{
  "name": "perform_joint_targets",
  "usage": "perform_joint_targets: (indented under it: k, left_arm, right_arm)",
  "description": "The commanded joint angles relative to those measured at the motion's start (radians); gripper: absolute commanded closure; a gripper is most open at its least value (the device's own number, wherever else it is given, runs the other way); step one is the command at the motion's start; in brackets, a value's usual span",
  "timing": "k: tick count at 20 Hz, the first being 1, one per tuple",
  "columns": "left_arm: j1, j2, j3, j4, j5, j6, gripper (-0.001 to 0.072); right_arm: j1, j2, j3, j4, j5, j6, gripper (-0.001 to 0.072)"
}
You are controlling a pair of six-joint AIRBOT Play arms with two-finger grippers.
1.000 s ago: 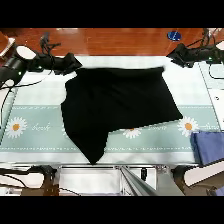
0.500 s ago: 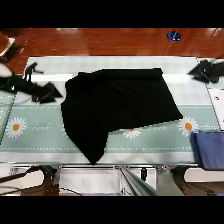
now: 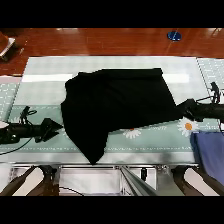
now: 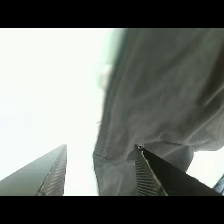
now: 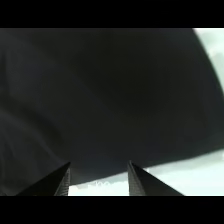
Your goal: Fold the shirts.
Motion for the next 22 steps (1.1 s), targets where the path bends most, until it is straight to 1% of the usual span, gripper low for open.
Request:
perform_joint_targets:
  k: [1,4,8,9,10,11,12,14,16,17,18,19,22]
  left_arm:
    - [-0.003,0.019,-0.085,-0.076,0.046,0.024,0.0200]
    - [-0.078,0.013,-0.129,-0.165,0.114,0.030,0.0200]
    - [-0.239,-0.025,-0.148,-0.233,0.229,0.045,0.0202]
    - [-0.269,-0.031,-0.148,-0.235,0.253,0.045,0.0234]
    - [-0.282,-0.032,-0.147,-0.235,0.268,0.045,0.0493]
    - [-0.281,-0.030,-0.146,-0.239,0.267,0.048,0.0672]
    - [-0.280,-0.030,-0.139,-0.239,0.259,0.048,0.0681]
    - [-0.280,-0.030,-0.121,-0.239,0.240,0.048,0.0681]
    - [-0.280,-0.030,-0.106,-0.239,0.235,0.048,0.0681]
    - [-0.280,-0.030,-0.103,-0.241,0.236,0.048,0.0681]
    - [-0.280,-0.030,-0.102,-0.243,0.236,0.048,0.0681]
    - [-0.280,-0.030,-0.102,-0.243,0.236,0.048,0.0681]
    - [-0.281,-0.030,-0.102,-0.243,0.232,0.048,0.0681]
  right_arm:
    - [-0.001,0.053,-0.076,0.047,-0.010,-0.011,0.0297]
    - [-0.001,0.053,-0.076,0.073,-0.010,-0.011,0.0297]
    - [-0.002,0.053,-0.076,0.109,-0.018,-0.003,0.0297]
    - [-0.002,0.053,-0.076,0.120,-0.027,0.001,0.0297]
    - [-0.013,0.053,-0.073,0.118,-0.043,0.003,0.0297]
    - [-0.039,0.053,-0.067,0.111,-0.055,0.008,0.0297]
    - [-0.085,0.053,-0.057,0.092,-0.063,0.010,0.0297]
    - [-0.198,0.053,-0.051,0.006,-0.063,0.044,0.0297]
    - [-0.276,0.051,-0.051,-0.174,-0.052,0.138,0.0298]
    - [-0.284,0.044,-0.052,-0.245,-0.046,0.172,0.0297]
    - [-0.282,0.029,-0.052,-0.272,-0.048,0.203,0.0298]
    - [-0.274,0.002,-0.052,-0.239,-0.048,0.197,0.0298]
    - [-0.258,-0.111,-0.042,-0.124,-0.052,0.124,0.0298]
